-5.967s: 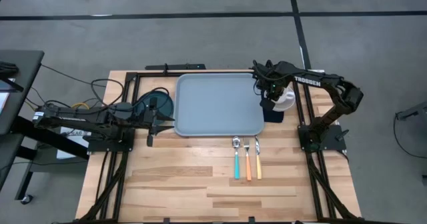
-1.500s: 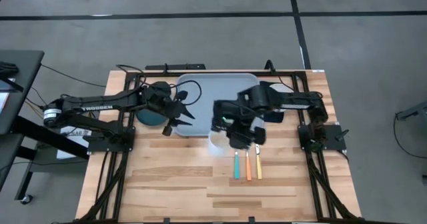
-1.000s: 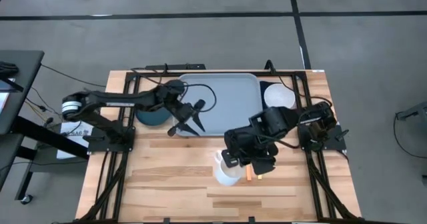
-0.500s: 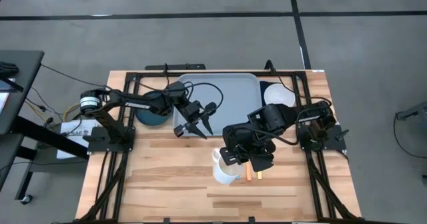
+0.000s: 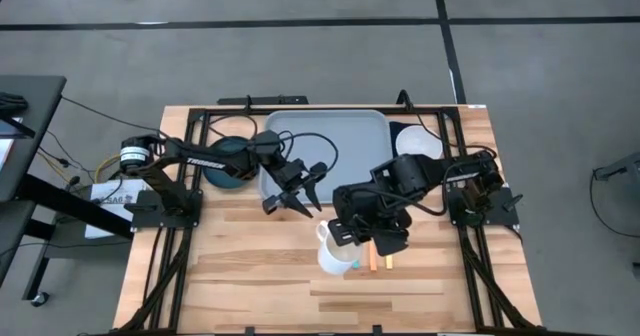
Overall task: Set up tray
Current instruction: Put the white mug on the gray tray
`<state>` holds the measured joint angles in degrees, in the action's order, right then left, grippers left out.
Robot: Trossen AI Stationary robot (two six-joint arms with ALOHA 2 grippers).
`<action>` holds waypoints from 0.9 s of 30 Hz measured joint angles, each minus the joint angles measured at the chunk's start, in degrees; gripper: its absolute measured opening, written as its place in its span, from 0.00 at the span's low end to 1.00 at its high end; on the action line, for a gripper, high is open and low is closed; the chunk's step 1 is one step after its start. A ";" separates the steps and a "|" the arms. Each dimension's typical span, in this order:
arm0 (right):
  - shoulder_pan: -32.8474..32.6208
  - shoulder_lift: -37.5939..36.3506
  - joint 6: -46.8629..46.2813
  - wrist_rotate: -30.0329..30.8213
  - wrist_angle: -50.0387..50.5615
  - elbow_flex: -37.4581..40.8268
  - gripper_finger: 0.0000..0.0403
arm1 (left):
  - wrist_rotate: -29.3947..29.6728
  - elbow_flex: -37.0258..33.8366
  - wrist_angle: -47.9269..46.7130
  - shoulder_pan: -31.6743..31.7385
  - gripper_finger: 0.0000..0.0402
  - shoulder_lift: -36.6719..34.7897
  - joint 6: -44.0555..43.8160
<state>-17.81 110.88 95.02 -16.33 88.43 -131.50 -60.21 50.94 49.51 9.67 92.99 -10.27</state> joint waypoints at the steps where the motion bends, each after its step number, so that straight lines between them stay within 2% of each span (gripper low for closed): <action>1: 0.04 0.00 0.00 0.04 -0.30 0.00 0.00 | 1.47 0.00 -0.01 -0.35 0.28 0.00 -0.03; 4: 0.40 0.01 0.02 0.10 -0.77 0.00 0.00 | 3.92 0.00 0.01 -1.22 0.28 0.00 -0.03; 8: 0.72 0.01 0.02 0.12 -0.77 0.00 0.00 | 3.91 0.05 1.05 -1.96 0.28 0.00 -0.11; 13: 1.08 0.01 0.07 0.07 -0.75 0.00 0.00 | 3.44 0.81 0.45 -2.97 0.28 0.00 -0.47; 18: 1.46 0.03 -0.05 0.17 -0.87 0.00 0.00 | -0.26 0.83 -0.36 -3.30 0.28 0.00 -0.90; 27: 1.45 0.06 -0.35 0.32 -0.57 0.00 0.00 | 0.87 0.83 -1.13 -3.76 0.28 0.00 -0.64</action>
<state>-16.36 110.93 94.68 -16.01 87.85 -131.50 -59.33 51.77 48.38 5.91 92.99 -10.91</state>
